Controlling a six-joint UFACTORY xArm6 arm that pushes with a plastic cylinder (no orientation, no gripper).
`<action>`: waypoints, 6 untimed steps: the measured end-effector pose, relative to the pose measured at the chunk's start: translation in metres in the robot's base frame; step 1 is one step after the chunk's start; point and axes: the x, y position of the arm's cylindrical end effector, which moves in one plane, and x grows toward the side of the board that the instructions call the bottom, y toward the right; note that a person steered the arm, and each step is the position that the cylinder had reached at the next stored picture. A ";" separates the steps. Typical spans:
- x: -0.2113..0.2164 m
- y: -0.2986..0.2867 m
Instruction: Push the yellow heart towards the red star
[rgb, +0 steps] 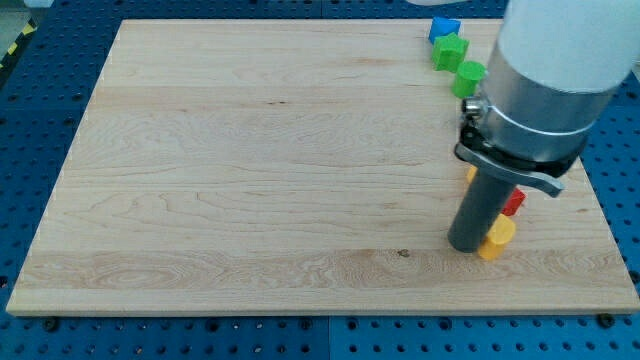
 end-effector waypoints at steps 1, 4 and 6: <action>0.000 0.015; 0.001 0.017; 0.002 0.017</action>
